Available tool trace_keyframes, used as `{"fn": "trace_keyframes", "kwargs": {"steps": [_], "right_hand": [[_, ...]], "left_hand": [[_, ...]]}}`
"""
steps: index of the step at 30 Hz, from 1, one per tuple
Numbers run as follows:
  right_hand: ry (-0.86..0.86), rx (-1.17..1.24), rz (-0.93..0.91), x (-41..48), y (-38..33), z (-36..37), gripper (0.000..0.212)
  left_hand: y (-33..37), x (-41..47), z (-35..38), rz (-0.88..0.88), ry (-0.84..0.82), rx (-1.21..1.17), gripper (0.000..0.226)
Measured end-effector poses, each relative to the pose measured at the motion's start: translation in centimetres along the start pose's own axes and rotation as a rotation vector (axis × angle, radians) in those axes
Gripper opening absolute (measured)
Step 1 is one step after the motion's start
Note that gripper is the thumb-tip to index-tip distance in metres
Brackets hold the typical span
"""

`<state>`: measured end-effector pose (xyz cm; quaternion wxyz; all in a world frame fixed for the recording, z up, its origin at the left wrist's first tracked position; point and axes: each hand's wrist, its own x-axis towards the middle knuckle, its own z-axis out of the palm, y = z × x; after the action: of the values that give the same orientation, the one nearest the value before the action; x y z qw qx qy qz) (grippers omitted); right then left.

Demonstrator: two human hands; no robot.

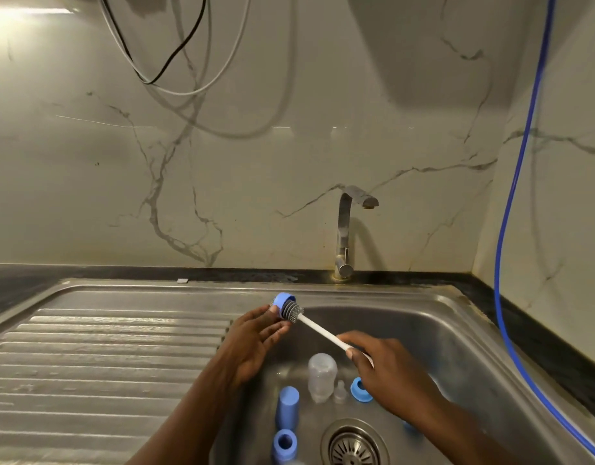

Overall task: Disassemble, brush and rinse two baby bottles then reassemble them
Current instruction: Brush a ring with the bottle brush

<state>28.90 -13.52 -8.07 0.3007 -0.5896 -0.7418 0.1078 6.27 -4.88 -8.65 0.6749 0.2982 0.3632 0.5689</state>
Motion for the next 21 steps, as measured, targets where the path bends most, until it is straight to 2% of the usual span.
{"fn": "trace_keyframes", "kwargs": {"steps": [3,6,8,11,13,15,18,21], "right_hand": [[0.011,-0.022,-0.013,-0.2,-0.4,0.1,0.025],[-0.033,0.044,-0.019,-0.3,-1.2,0.3,0.023],[-0.104,0.239,0.049,-0.3,-2.1,0.1,0.02],[-0.323,0.677,0.234,-0.7,-3.2,-1.0,0.019],[-0.352,0.732,0.257,-0.7,-3.4,-1.3,0.018],[-0.219,0.576,0.219,-0.4,-3.0,-0.4,0.019],[-0.036,0.128,0.053,0.0,-1.8,0.7,0.017],[-0.005,-0.018,0.021,-0.2,-1.1,0.3,0.024]], "left_hand": [[0.1,0.0,0.2,-0.007,-0.008,-0.025,0.041],[0.0,-0.1,0.7,0.015,-0.002,-0.041,0.033],[0.2,-0.3,0.5,-0.014,-0.041,-0.134,0.029],[0.7,-0.5,-0.6,-0.079,-0.165,-0.291,0.041],[0.5,-0.4,-0.8,-0.091,-0.174,-0.247,0.042],[0.2,-0.1,-0.6,-0.049,-0.096,-0.073,0.03],[0.2,0.3,-0.3,0.062,-0.002,0.11,0.013],[0.3,0.2,0.0,0.027,-0.025,0.106,0.02]]}}
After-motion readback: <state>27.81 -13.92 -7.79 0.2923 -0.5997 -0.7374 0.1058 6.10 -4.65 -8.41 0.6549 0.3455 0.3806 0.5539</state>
